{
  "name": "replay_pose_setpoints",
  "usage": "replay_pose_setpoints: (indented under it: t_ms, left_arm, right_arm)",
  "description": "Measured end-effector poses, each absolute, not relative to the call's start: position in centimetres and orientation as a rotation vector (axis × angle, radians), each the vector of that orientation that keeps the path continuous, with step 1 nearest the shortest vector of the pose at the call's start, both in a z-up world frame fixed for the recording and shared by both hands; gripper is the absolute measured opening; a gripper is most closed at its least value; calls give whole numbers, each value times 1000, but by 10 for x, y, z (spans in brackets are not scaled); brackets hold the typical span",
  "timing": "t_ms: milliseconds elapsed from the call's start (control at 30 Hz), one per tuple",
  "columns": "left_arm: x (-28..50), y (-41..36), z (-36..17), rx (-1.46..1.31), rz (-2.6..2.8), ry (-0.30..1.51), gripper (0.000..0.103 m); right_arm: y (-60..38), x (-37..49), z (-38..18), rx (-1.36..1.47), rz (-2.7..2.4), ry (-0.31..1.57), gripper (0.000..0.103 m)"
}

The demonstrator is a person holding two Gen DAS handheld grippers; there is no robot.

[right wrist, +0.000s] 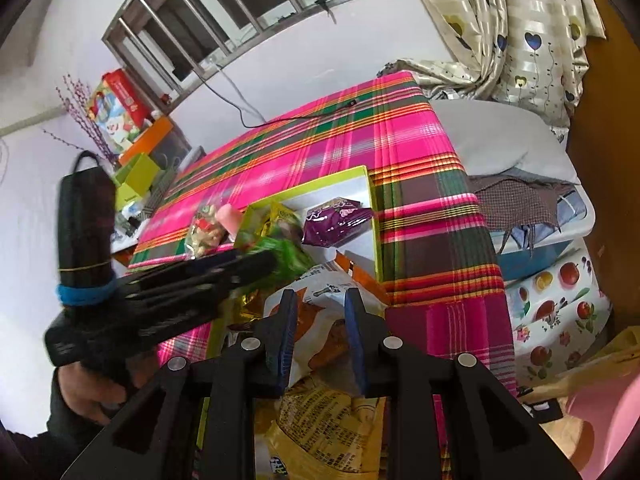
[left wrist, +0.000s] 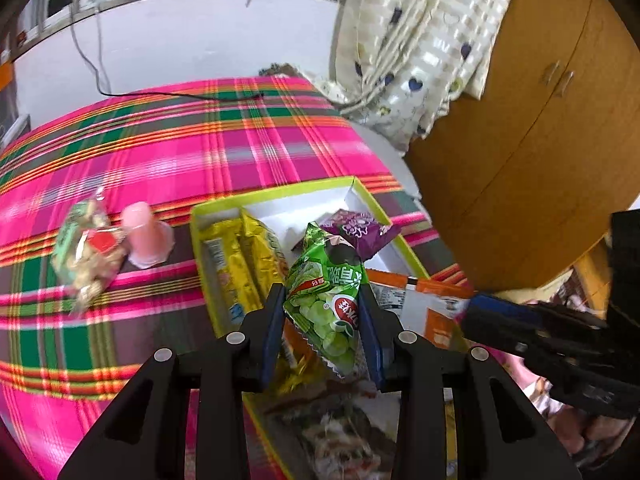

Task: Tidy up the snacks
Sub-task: 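Lower the gold wafer bar into the box and open the right gripper, then lower the green pea bag into the box and open the left gripper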

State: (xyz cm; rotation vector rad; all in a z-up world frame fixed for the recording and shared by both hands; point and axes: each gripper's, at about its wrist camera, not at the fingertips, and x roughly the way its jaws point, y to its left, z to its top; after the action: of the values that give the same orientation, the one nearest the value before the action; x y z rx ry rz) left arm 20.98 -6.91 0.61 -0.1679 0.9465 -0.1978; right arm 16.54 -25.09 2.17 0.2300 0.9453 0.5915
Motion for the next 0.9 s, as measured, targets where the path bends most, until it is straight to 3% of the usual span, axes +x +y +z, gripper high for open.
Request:
replay_pose_setpoints:
  t_ms: [133, 200, 267, 500, 900]
  left_arm:
    - [221, -82, -1, -135, -231, 971, 40]
    - [221, -85, 0, -134, -242, 964, 52]
    - [217, -85, 6, -139, -251, 939, 55]
    - [193, -64, 23, -194, -239, 881, 55]
    - [110, -19, 31, -318, -216, 818, 55]
  right_arm:
    - [-254, 165, 23, 233, 588, 943, 22]
    - [-255, 164, 25, 233, 587, 939, 22]
    - [-254, 161, 27, 233, 588, 934, 22]
    - [-250, 146, 37, 206, 596, 908, 22]
    - [-224, 105, 41, 105, 633, 872, 33]
